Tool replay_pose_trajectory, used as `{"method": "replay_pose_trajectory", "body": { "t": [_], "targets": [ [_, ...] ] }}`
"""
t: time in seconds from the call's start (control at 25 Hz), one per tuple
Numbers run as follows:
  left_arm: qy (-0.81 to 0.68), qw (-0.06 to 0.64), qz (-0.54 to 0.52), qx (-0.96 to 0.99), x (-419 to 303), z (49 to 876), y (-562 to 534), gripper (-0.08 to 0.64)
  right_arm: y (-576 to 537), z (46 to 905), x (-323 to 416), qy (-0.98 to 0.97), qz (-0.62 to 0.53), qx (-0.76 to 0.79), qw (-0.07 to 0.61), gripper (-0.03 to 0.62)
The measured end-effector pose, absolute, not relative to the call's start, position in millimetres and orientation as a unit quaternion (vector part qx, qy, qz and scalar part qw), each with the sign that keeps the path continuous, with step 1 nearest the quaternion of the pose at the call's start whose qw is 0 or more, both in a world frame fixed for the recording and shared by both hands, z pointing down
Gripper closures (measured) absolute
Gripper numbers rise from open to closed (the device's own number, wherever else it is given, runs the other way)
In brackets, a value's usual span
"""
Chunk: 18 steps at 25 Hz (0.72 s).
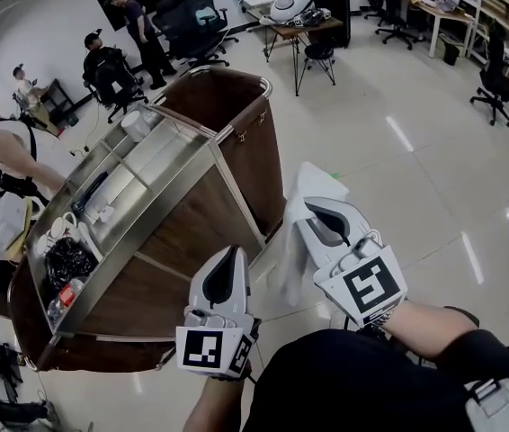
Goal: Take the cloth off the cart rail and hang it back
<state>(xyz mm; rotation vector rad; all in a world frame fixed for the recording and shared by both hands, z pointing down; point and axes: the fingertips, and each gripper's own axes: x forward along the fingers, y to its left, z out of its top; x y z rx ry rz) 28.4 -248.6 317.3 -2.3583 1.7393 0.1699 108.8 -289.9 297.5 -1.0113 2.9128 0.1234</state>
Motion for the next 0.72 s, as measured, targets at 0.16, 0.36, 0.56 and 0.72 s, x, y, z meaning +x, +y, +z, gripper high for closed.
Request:
{"method": "replay_pose_trajectory", "body": {
  "t": [0.16,0.36,0.56,0.72],
  "targets": [
    [0.598,0.104,0.061,-0.792,3,322,-233,0.558,-274,300,83,0.947,0.043,-0.317,0.026,0.592],
    [0.612,0.108,0.065,-0.781,-31,314,-190,0.558,-231,290,47,0.953,0.049,-0.299,0.026,0.592],
    [0.635,0.110,0.069,-0.762,-72,304,-157,0.558,-201,279,4,0.961,0.054,-0.270,0.020,0.592],
    [0.665,0.119,0.062,-0.734,-36,352,-213,0.558,-262,329,36,0.971,0.056,-0.231,0.025,0.592]
  ]
}}
